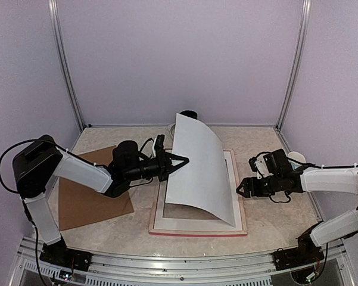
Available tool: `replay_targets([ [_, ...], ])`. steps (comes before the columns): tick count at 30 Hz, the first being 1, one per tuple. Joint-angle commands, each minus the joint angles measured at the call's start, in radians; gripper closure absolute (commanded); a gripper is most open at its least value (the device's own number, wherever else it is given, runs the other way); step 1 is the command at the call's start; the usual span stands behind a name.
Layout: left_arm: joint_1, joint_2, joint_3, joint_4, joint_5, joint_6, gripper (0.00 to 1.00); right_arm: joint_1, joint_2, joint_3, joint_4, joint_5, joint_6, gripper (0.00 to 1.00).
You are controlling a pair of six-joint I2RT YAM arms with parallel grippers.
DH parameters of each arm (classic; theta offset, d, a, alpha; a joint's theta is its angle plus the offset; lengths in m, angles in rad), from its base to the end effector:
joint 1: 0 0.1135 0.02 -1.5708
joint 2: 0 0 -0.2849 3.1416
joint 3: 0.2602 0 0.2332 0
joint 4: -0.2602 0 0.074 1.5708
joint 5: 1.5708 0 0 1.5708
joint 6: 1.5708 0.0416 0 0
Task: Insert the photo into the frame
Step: Place the photo on the mat board.
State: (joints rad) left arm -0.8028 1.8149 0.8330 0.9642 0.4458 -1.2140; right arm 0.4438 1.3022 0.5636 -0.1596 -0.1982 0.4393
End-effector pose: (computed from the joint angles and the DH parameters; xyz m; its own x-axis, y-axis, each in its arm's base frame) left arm 0.2479 -0.2825 0.2339 -0.8931 -0.2923 -0.3421 0.3198 0.1225 -0.9395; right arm 0.1978 0.1031 0.1910 -0.8655 0.0502 -0.4984 -0.1808 0.8965 0.4044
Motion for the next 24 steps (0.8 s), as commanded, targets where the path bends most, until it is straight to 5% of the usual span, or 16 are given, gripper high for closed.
replay_targets([
  [1,-0.016,0.031,0.061,0.058,0.034,-0.015,0.94,0.007,-0.028,-0.002,-0.004,0.0,0.009,0.22],
  [24,-0.004,0.101,0.051,0.025,0.016,0.002,0.9,-0.013,-0.04,-0.006,-0.01,-0.002,0.013,0.22],
])
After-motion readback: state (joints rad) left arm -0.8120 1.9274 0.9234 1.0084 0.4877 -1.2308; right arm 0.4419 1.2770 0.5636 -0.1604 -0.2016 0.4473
